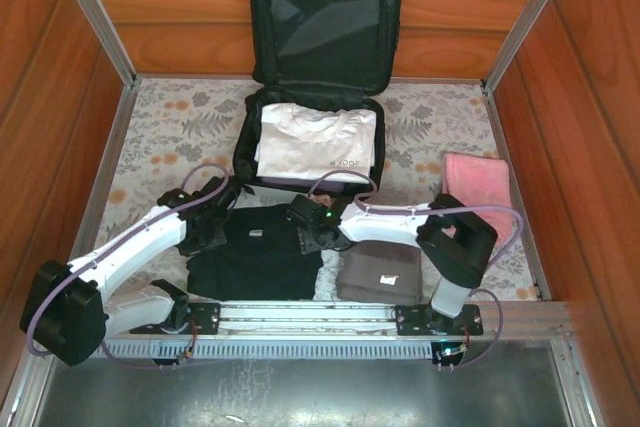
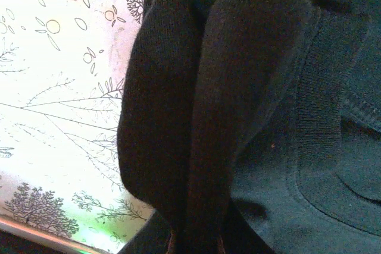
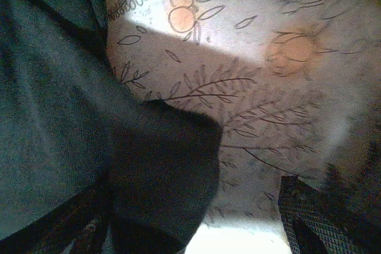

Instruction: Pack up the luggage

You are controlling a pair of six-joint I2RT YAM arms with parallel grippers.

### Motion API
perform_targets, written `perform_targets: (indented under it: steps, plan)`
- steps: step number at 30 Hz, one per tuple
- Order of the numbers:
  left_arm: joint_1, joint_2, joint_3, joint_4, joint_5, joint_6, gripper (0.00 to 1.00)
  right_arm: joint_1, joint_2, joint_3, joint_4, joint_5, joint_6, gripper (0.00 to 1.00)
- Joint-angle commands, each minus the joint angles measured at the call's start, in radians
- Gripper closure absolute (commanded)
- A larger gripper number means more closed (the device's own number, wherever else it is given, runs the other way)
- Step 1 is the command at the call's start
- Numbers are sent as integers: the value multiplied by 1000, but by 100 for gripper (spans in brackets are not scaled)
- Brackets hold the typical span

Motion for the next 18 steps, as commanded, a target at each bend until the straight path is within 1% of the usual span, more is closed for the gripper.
perform_targets:
  steps: [1, 3, 6, 8, 10, 12, 18]
  plan:
    - [6, -20, -19, 22, -5, -47, 100, 5, 70, 20, 58, -48, 7, 22]
    - [6, -27, -29, 28, 0, -58, 100, 5, 103, 30, 76, -73, 1, 24]
    - [6, -32, -44, 37, 6, -71, 100, 11, 146, 46, 91, -97, -7, 31]
    - [6, -33, -55, 42, 9, -79, 100, 19, 172, 65, 81, -97, -14, 36]
    - [5, -36, -62, 47, 12, -86, 100, 24, 176, 82, 55, -83, -16, 38]
    - [6, -39, -70, 50, 17, -90, 100, 27, 145, 83, 31, -55, -15, 37]
    - [6, -55, -86, 54, 13, -100, 100, 27, -20, 55, -1, 24, 17, 26]
